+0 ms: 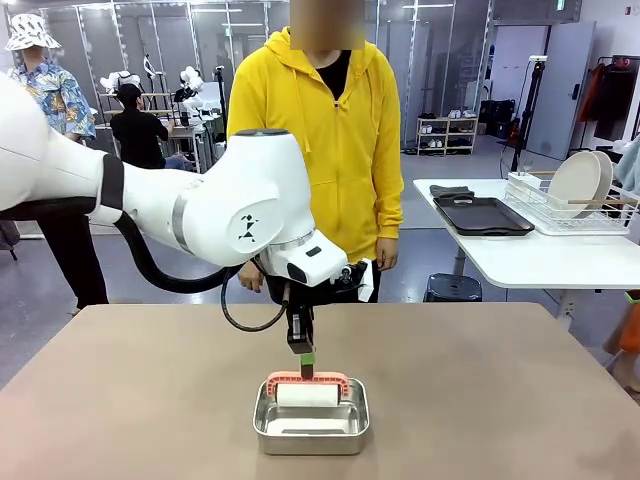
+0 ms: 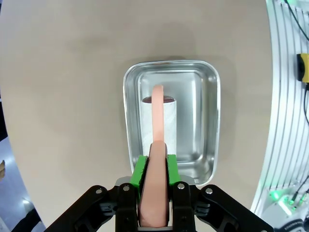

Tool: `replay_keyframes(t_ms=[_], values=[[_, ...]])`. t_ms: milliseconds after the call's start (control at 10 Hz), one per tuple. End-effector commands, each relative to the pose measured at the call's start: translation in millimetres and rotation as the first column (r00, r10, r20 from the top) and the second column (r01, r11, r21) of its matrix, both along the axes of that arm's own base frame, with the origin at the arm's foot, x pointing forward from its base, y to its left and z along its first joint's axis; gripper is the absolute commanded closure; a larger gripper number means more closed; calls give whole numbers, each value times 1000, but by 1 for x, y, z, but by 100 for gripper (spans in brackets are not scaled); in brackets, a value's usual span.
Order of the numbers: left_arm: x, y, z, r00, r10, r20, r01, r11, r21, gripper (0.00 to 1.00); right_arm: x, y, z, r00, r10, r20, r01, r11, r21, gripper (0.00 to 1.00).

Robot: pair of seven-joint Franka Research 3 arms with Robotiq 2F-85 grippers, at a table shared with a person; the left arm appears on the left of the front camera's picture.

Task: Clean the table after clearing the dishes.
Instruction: Place the Lint Roller back on top of the Airtight Container.

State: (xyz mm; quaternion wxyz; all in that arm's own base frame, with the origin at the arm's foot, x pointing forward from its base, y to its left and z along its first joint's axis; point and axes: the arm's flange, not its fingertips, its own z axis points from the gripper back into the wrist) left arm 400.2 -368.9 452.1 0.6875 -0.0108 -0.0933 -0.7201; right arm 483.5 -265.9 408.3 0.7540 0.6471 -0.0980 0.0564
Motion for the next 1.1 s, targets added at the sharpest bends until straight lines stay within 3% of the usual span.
replay_keyframes(t_ms=[0,1000], values=[[13,-2,-4,999,-35,6,35,999,-18,78,-5,5,2,1000,3,-5,-3,1000,-5,4],[74,-2,-41,989,-59,-135,60,998,4,78,-5,5,2,1000,3,-5,-3,1000,-5,4]])
